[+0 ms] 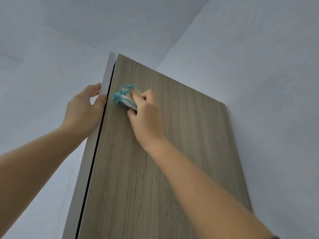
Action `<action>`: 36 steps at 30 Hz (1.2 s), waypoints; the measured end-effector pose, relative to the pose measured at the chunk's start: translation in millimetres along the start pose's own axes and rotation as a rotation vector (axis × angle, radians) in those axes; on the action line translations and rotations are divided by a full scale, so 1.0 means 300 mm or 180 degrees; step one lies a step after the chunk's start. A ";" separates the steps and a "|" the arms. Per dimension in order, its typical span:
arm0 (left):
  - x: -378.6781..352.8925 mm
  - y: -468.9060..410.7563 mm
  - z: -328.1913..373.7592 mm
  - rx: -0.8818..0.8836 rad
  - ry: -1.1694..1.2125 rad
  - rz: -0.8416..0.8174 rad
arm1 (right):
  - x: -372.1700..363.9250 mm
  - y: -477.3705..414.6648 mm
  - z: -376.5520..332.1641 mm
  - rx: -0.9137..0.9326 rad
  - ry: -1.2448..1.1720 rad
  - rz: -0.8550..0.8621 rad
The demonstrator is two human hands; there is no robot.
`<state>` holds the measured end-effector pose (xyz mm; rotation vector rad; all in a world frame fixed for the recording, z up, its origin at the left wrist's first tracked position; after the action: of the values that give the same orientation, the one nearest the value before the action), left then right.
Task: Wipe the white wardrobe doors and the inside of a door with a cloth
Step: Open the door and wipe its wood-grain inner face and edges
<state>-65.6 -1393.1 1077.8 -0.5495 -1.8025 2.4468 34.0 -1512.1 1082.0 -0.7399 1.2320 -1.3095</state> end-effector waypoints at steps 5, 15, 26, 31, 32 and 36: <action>0.028 -0.043 -0.032 0.0174 0.0402 -0.0343 | -0.017 0.029 -0.081 0.0400 -0.0085 -0.0221; 0.001 0.105 -0.027 0.0133 0.0029 -0.0329 | -0.004 0.027 -0.016 0.0617 -0.0063 -0.0186; -0.001 0.194 -0.017 -0.0214 -0.0738 -0.0096 | 0.152 0.072 0.440 -0.0704 0.0412 0.0065; -0.002 0.192 -0.013 -0.0336 -0.1113 -0.0010 | 0.215 0.074 0.612 -0.1144 0.0639 0.0222; -0.007 0.194 -0.015 -0.0348 -0.1211 0.0007 | 0.229 0.083 0.656 -0.1230 0.0734 0.0238; -0.004 0.195 -0.011 -0.0428 -0.1472 0.0093 | 0.301 0.123 0.808 -0.1608 0.1161 0.0220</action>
<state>-53.9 -1409.1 1022.7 -0.0055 -2.1386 2.6487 257.7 -1646.9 1087.3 -0.8197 1.9072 -1.1129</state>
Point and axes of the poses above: each hand's wrist, its own y-axis away from the middle knuckle, its own x-axis out of the back of the hand, z = x × y, the point moved 3 cm from there along -y, towards the middle knuckle, and after that the axes turned 7 degrees about z, right-handed, at the moved point
